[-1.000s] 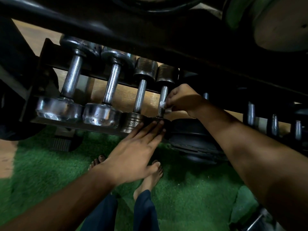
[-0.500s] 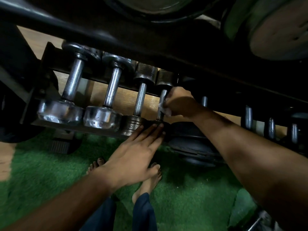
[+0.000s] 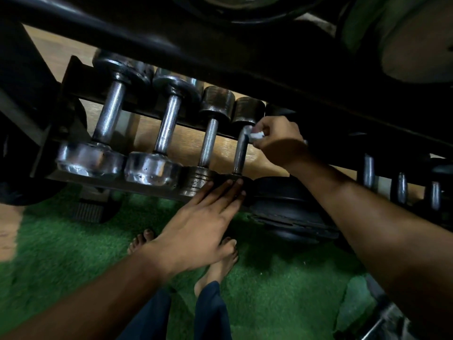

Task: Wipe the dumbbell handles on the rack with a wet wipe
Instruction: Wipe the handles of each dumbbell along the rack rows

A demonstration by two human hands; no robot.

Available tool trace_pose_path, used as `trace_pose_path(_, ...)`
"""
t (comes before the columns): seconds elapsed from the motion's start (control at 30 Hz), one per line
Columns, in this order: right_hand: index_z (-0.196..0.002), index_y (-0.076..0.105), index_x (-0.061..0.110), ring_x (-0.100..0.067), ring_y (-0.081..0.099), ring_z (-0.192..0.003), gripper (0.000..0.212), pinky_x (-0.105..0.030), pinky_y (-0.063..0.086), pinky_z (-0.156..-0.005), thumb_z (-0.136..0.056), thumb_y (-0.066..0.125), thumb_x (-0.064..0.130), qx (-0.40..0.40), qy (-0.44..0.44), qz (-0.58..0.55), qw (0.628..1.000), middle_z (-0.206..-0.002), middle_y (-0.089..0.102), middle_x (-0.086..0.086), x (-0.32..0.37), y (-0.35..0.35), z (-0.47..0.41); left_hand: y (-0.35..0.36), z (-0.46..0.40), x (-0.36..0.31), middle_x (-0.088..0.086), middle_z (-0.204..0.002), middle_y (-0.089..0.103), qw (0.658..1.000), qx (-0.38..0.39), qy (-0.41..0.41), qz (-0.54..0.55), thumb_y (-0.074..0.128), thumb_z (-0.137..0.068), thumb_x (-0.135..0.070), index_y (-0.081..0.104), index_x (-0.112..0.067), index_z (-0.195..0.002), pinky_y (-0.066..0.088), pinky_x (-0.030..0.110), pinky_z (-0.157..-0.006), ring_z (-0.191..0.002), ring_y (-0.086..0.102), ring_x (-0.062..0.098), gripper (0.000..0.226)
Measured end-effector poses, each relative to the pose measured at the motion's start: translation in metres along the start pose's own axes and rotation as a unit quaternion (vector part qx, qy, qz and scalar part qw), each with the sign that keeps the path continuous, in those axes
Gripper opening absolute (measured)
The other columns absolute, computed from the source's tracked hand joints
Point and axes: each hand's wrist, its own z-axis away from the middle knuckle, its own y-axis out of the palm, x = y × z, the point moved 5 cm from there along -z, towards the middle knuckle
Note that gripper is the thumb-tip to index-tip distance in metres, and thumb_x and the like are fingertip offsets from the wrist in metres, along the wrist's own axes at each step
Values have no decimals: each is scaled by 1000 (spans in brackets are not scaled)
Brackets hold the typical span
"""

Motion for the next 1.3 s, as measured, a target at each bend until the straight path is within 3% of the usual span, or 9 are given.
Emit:
trace_pose_path(0.1, -107, 73, 19, -11, 56, -96, 21, -17, 39, -76, -88, 71, 12, 11, 6, -2, 1000, -98, 62, 2, 2, 8, -6, 0, 0, 0, 3, -171, -11, 1000, 4, 2, -4, 46, -90, -63, 3, -18, -164, -1, 41, -128, -156, -16, 14, 97)
trace_pose_path(0.3, -90, 72, 3, -34, 71, -89, 20, -44, 61, -81, -74, 68, 15, 140, 114, -87, 980, -93, 72, -16, -12, 24, -7, 3, 0, -1, 4, -172, -5, 1000, 4, -1, -7, 46, -89, -64, 7, -17, -164, 2, 42, -128, -157, -13, 15, 97)
trace_pose_path(0.43, -99, 67, -10, -29, 67, -75, 16, -34, 55, -69, -91, 61, 2, 198, 129, -112, 965, -92, 71, -29, -13, 27, -7, 2, -2, -1, 3, -171, -10, 1000, 3, -1, -6, 46, -90, -64, 2, -17, -164, 0, 43, -128, -156, -17, 15, 97)
trace_pose_path(0.53, -95, 71, -11, -37, 74, -85, 23, -43, 60, -78, -83, 70, 9, 165, 127, -55, 976, -88, 74, -25, -13, 32, -11, 3, 0, -2, 3, -171, -12, 1000, 6, 0, -4, 47, -91, -63, 1, -17, -164, 1, 43, -128, -156, -17, 14, 98)
trace_pose_path(0.73, -74, 73, 4, -22, 65, -62, 16, -33, 53, -61, -61, 73, 13, 270, 121, 51, 954, -67, 68, -10, -12, 41, 1, 3, -1, -1, 4, -171, -6, 1000, 0, 1, -6, 47, -89, -63, 7, -17, -164, 2, 43, -128, -157, -12, 16, 97)
trace_pose_path(0.9, -95, 70, 1, -19, 71, -68, 15, -29, 57, -61, -87, 59, -5, 245, 225, -149, 931, -81, 72, -12, -18, 44, 0, 4, -4, -1, 5, -171, -6, 1000, -1, -2, -7, 47, -89, -63, 6, -16, -164, 2, 44, -128, -157, -12, 17, 97)
trace_pose_path(1.1, -83, 61, 2, -19, 65, -54, 29, -25, 53, -41, -90, 41, -18, 128, 293, -355, 879, -74, 61, -14, -9, 41, -7, 3, -2, -3, 4, -171, -12, 1000, 1, -1, -2, 45, -90, -63, 1, -16, -164, -1, 44, -128, -156, -16, 16, 98)
trace_pose_path(1.2, -86, 61, 1, -16, 66, -45, 29, -25, 53, -42, -91, 41, -18, 127, 294, -362, 876, -73, 62, -13, -7, 40, -4, 3, -2, -3, 4, -171, -11, 1000, 0, -1, 4, 46, -90, -63, 3, -16, -164, 0, 44, -128, -156, -15, 16, 98)
trace_pose_path(1.3, -89, 65, -1, -21, 67, -55, 22, -28, 56, -51, -87, 50, -15, 199, 277, -264, 902, -78, 66, -19, -15, 46, 1, 3, -3, -2, 6, -172, -4, 1000, -6, -3, 5, 49, -88, -62, 8, -15, -164, 3, 44, -128, -157, -10, 17, 98)
